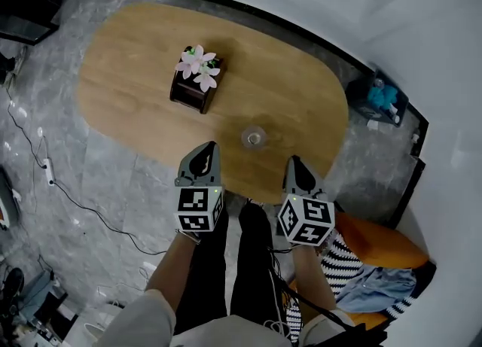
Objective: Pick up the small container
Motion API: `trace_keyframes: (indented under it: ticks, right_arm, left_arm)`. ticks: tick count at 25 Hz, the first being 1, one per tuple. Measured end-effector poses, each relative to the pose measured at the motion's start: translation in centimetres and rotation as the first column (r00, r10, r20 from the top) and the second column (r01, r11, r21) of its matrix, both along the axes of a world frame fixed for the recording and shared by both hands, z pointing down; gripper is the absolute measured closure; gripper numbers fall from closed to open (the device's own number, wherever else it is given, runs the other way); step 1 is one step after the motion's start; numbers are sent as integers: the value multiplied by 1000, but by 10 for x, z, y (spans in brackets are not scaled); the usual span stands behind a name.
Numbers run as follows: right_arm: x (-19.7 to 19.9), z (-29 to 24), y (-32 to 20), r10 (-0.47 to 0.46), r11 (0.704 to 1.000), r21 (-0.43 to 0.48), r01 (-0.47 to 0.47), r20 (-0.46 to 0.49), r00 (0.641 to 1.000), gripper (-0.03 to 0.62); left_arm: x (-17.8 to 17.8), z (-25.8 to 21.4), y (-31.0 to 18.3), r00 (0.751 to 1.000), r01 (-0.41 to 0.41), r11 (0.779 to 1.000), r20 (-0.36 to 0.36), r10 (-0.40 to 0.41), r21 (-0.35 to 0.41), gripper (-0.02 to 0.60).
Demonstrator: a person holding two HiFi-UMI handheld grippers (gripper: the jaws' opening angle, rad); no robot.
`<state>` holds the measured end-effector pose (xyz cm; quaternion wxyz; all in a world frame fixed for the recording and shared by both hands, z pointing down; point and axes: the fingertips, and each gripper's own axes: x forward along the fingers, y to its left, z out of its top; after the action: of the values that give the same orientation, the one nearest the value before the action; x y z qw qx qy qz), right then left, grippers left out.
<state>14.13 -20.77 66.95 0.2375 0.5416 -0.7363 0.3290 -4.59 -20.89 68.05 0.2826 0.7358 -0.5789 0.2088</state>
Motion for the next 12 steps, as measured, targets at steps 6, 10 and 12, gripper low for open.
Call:
trace_keyframes:
  ticks: [6, 10, 12]
  right_arm:
    - [-6, 23, 1, -21, 1000, -5, 21, 1, 1000, 571]
    - [-12, 31, 1, -42, 999, 5, 42, 24, 999, 569]
    - [-17, 35, 2, -67, 998, 14, 66, 40, 997, 569]
  left_arm:
    - [-3, 28, 8, 1000, -3, 1000, 5, 4, -29, 574]
    - [-6, 43, 9, 1000, -2, 999, 16, 3, -34, 574]
    - [-7, 48, 9, 1000, 4, 999, 16, -3, -33, 574]
